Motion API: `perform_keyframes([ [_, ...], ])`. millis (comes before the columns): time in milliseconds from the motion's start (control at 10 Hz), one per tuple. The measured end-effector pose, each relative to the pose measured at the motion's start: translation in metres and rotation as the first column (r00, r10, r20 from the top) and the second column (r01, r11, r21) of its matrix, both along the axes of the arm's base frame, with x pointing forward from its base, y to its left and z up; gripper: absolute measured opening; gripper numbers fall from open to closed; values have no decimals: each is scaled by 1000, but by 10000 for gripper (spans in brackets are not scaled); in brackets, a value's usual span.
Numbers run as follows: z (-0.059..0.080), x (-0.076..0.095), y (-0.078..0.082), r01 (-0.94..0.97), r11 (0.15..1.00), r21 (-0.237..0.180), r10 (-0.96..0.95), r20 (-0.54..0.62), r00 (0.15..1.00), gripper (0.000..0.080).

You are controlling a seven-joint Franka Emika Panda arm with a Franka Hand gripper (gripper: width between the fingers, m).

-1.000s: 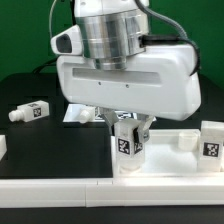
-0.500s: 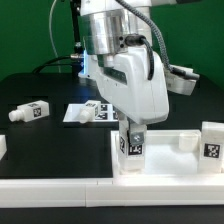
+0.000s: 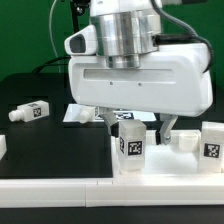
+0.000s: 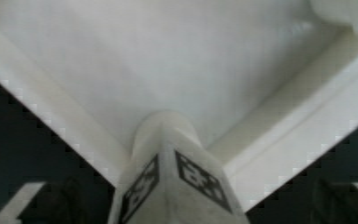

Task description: Assemble square table

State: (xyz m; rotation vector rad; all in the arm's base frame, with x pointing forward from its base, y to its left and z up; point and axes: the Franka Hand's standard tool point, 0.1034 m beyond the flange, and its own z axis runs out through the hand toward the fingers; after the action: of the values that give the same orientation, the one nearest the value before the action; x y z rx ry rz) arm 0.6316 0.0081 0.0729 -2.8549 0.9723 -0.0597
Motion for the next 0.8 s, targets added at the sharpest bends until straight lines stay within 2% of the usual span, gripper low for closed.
perform_keyframes([
  [200, 0, 0, -2, -81, 997, -8, 81, 9, 997, 646],
  [300, 0, 0, -2, -245, 969, -33, 245, 15, 969, 649],
  [400, 3, 3, -2, -467, 881, -76, 469, 19, 883, 649],
  [500, 2, 1, 1, -583, 806, -96, 587, 15, 809, 648],
  [600, -2, -3, 5, -631, 769, -101, 635, 8, 773, 648],
  [700, -2, -3, 4, -595, 798, -94, 598, 9, 801, 648],
  [800, -2, -3, 4, -597, 797, -94, 600, 9, 800, 516],
])
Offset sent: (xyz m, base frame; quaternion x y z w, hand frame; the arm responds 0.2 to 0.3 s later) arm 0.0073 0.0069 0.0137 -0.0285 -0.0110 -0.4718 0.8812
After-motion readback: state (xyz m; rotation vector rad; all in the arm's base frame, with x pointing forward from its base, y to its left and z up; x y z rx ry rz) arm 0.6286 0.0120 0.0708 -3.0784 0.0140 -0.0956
